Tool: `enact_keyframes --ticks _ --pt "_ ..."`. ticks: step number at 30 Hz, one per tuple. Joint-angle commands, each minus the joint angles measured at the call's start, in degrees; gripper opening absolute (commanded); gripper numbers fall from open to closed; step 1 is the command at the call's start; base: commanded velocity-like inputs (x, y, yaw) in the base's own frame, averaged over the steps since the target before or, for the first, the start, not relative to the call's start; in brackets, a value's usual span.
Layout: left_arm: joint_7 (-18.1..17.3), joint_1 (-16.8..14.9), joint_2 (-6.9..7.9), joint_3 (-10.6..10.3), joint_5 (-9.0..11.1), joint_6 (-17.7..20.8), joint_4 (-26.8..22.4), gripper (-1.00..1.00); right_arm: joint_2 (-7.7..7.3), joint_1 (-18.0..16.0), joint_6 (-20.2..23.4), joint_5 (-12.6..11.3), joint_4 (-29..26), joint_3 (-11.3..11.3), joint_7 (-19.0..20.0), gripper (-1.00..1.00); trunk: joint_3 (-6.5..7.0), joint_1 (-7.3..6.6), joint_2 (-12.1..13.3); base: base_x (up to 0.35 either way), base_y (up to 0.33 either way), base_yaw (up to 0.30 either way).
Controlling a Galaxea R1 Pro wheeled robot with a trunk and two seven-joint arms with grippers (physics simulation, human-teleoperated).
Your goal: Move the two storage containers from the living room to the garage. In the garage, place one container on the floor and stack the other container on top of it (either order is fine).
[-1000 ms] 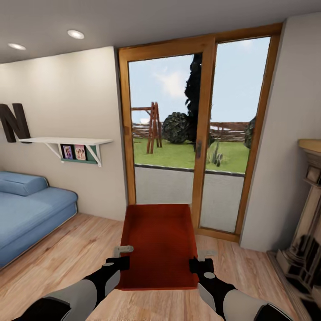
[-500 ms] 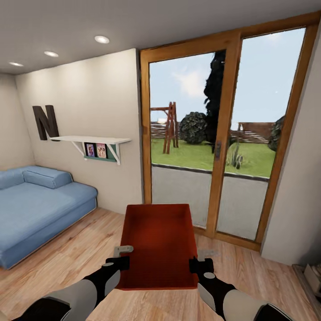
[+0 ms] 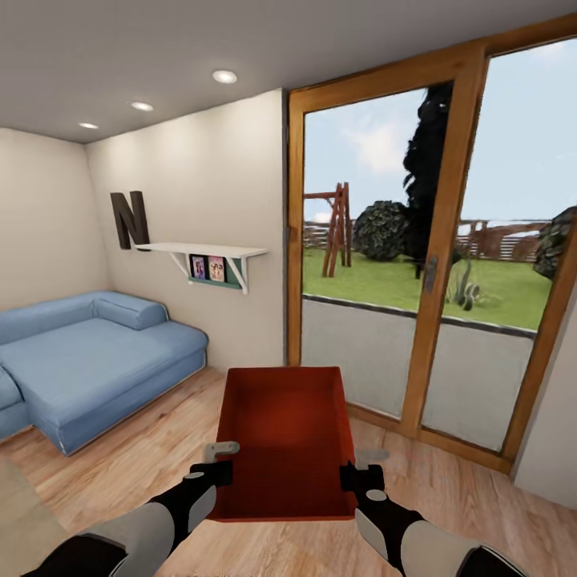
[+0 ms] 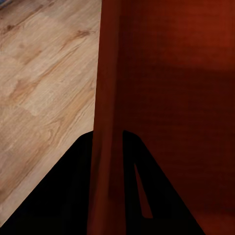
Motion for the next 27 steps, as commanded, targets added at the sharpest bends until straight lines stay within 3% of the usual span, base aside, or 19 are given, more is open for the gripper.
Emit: enact_keyframes --ticks 1,27 --pt "4.7 -0.1 0.08 3.7 -0.1 -0.9 -0.1 -1.0 -0.02 0.0 0.1 -0.7 0.0 1.2 0.3 -1.0 -0.1 0.02 -0.1 0.0 0.0 0.271" --pt "4.7 -0.1 0.08 3.7 -0.1 -0.9 -0.1 -1.0 -0.02 0.0 0.3 -0.7 0.0 1.2 0.3 -1.0 -0.1 0.02 -0.1 0.0 0.0 0.271"
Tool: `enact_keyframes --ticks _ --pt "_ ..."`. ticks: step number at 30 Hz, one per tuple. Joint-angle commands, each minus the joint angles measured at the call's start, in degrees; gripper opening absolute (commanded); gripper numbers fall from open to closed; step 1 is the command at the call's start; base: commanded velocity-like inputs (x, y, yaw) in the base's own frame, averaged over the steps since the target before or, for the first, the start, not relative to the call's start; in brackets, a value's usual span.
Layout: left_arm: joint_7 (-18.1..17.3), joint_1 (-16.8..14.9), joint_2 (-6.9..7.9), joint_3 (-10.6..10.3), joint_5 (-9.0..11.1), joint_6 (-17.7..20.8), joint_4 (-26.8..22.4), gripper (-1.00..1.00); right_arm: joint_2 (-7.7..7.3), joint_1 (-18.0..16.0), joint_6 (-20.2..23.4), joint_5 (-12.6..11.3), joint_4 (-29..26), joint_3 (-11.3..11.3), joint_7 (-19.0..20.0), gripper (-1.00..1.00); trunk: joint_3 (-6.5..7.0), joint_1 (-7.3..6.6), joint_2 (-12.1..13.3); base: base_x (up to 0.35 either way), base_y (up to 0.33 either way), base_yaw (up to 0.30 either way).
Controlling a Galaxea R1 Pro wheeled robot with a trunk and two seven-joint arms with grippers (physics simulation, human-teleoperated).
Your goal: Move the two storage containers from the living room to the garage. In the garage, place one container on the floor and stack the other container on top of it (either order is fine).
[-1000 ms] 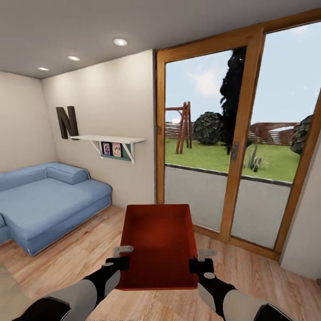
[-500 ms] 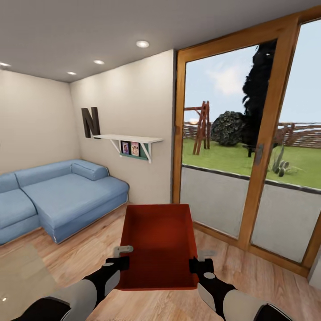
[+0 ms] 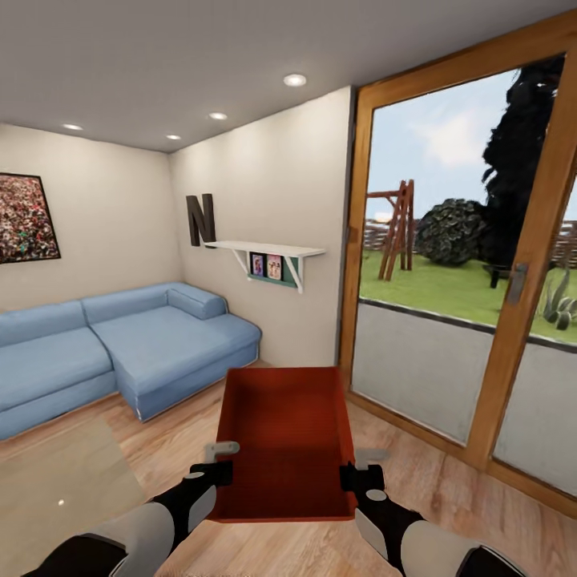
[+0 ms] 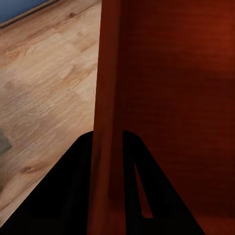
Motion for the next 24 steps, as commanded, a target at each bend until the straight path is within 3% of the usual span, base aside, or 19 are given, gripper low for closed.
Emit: enact_keyframes --ticks 1,24 --pt "4.7 -0.1 0.08 3.7 -0.1 -1.1 -0.1 -1.0 -0.02 0.0 0.1 -0.8 0.0 1.3 0.3 -1.0 -0.1 0.02 -0.1 0.0 0.0 0.273" --pt "4.7 -0.1 0.08 3.7 -0.1 -1.1 -0.1 -1.0 -0.02 0.0 0.0 -0.8 0.0 1.3 0.3 -1.0 -0.1 0.02 -0.1 0.0 0.0 0.273"
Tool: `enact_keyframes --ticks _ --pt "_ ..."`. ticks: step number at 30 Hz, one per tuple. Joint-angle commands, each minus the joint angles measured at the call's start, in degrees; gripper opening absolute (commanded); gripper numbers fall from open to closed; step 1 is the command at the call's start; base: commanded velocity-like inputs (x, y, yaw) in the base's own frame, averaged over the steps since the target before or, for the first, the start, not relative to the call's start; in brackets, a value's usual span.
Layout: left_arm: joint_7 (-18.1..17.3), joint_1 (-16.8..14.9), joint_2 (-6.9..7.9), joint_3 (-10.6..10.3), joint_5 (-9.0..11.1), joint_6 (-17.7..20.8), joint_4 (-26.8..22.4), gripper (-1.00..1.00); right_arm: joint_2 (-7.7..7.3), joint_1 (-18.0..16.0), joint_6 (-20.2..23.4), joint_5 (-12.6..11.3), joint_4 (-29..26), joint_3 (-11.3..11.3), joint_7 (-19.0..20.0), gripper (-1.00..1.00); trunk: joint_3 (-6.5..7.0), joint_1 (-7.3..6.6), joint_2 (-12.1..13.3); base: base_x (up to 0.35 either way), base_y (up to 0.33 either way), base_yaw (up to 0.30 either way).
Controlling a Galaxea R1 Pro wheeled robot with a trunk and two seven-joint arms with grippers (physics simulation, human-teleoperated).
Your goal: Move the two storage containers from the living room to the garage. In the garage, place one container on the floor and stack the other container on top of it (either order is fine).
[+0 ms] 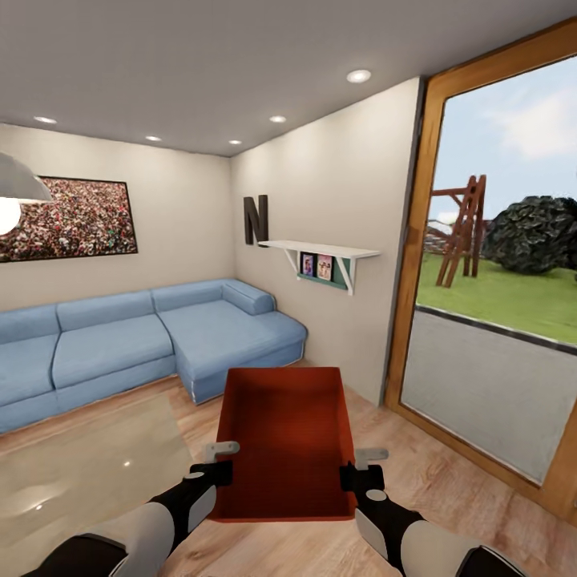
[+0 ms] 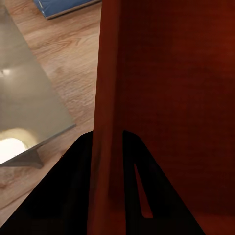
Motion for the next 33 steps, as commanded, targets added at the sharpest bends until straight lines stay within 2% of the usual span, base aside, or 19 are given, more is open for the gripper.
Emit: enact_keyframes --ticks 1,16,33 --pt "4.7 -0.1 0.08 3.7 -0.1 -1.1 -0.1 -1.0 -0.02 0.0 0.1 -0.8 0.0 1.2 0.3 -1.0 -0.1 0.02 -0.1 0.0 0.0 0.273" --pt "4.7 -0.1 0.08 3.7 -0.1 -1.1 -0.1 -1.0 -0.02 0.0 0.1 -0.8 0.0 1.2 0.5 -1.0 -0.1 0.02 -0.1 0.0 0.0 0.036" --pt "4.7 -0.1 0.08 3.7 -0.1 -1.1 -0.1 -1.0 -0.02 0.0 -0.1 -0.8 0.0 1.2 0.5 -1.0 -0.1 0.02 -0.1 0.0 0.0 0.262"
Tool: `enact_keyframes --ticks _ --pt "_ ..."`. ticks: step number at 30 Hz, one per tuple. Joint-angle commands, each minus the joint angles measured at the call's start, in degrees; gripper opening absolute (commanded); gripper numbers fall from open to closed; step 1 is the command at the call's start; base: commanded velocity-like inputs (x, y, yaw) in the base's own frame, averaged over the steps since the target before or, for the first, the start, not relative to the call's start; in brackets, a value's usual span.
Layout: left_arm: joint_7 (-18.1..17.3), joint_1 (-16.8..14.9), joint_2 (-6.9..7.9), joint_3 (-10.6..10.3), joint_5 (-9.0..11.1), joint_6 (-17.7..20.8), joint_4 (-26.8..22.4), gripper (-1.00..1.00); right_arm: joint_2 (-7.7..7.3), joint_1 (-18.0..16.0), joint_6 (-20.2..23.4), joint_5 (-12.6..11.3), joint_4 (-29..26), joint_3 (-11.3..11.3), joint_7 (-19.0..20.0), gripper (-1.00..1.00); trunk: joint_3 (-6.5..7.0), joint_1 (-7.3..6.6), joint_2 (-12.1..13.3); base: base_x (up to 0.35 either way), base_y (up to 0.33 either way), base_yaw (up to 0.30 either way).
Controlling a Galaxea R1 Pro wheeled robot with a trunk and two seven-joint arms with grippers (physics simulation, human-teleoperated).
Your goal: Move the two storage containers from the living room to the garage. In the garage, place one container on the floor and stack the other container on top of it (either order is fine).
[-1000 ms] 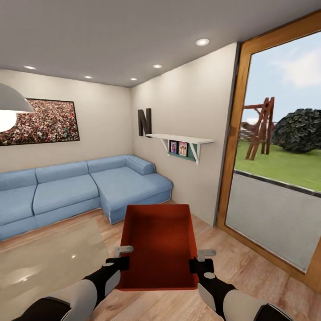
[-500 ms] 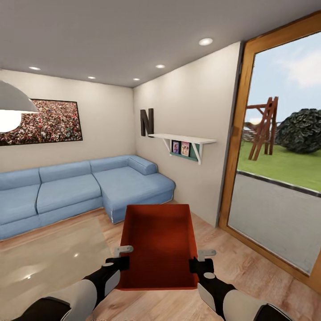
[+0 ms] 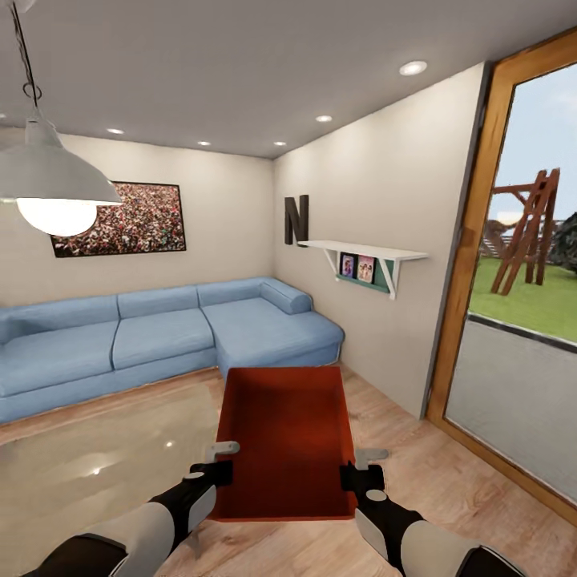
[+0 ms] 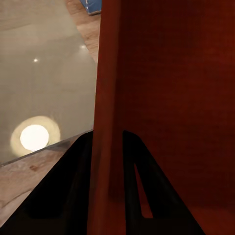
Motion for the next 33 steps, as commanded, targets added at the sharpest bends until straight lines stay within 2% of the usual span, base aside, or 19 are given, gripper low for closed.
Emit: enact_keyframes --ticks 1,33 --pt "4.7 -0.1 0.1 3.8 -0.1 -0.9 -0.1 -1.0 -0.02 0.0 0.2 -0.7 0.0 1.1 0.6 -1.0 -0.1 0.02 -0.1 0.0 0.0 0.274" --pt "4.7 -0.1 0.1 3.8 -0.1 -0.8 -0.1 -1.0 -0.02 0.0 0.2 -0.7 0.0 1.1 0.5 -1.0 -0.1 0.02 -0.1 0.0 0.0 0.274"
